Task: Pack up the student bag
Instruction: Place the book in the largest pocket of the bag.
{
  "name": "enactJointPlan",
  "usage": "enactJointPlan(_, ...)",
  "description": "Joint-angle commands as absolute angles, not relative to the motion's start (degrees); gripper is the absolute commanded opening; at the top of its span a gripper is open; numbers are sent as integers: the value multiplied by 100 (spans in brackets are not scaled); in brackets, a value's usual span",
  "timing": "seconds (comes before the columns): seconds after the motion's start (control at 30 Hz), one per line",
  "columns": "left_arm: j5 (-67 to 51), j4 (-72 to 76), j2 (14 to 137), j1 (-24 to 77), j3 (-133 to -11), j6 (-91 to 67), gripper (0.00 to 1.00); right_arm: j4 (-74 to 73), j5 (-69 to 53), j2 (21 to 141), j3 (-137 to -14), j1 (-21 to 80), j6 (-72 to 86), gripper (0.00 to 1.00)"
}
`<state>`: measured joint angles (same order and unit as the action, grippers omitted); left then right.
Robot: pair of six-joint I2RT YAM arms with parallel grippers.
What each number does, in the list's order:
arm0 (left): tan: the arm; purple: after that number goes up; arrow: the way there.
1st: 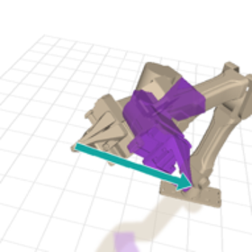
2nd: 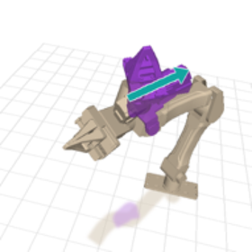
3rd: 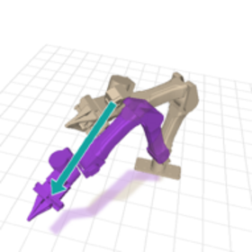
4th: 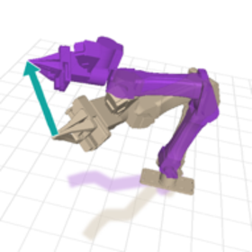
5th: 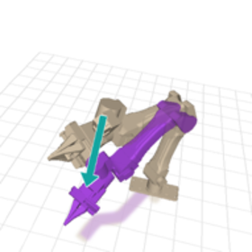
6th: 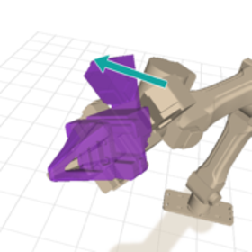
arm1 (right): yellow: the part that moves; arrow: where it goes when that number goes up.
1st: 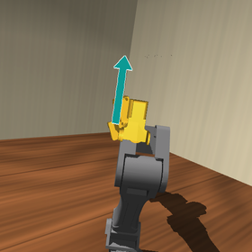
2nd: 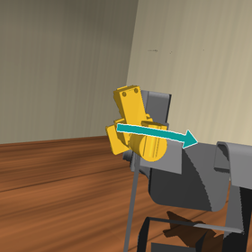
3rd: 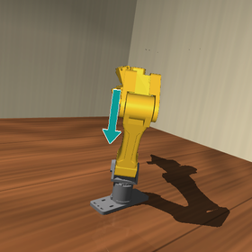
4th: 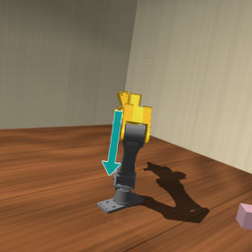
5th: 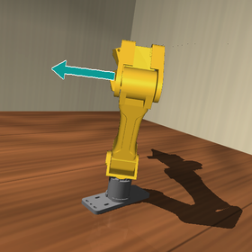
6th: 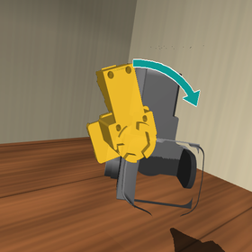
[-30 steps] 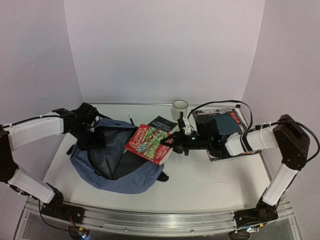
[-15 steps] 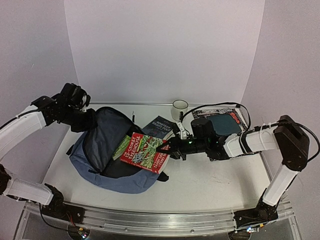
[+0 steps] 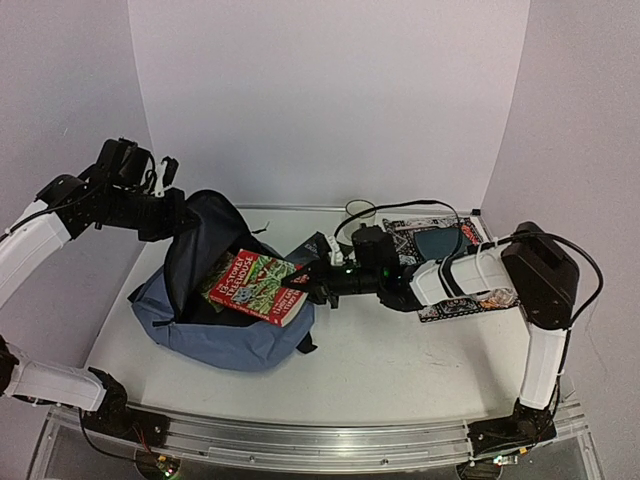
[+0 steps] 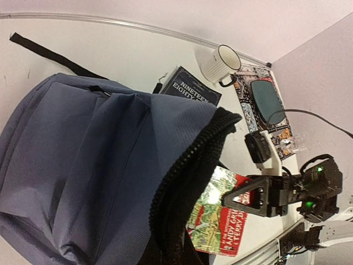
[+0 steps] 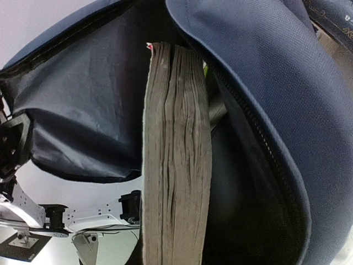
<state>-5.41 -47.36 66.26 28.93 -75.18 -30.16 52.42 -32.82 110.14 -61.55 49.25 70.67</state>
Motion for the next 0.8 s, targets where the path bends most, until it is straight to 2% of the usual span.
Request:
enactJointPlan(0.0, -1305, -3857, 6409, 2883, -7944, -3136, 0, 5938, -3164, 11282, -6761, 4990, 7511, 0)
enactJointPlan(0.23, -2159, -3517, 6445, 2883, -7832, -3138, 0, 5583, -2774, 11740, -7476, 4993, 7665, 0)
enactJointPlan(0.63, -3231, -2959, 6637, 3129, -7874, -3154, 0, 4055, -2346, 12646, -9307, 5186, 7445, 0)
enactJointPlan(0.77, -3524, -2857, 6687, 3347, -7957, -3078, 0, 3594, -2152, 12826, -9587, 5287, 7161, 0)
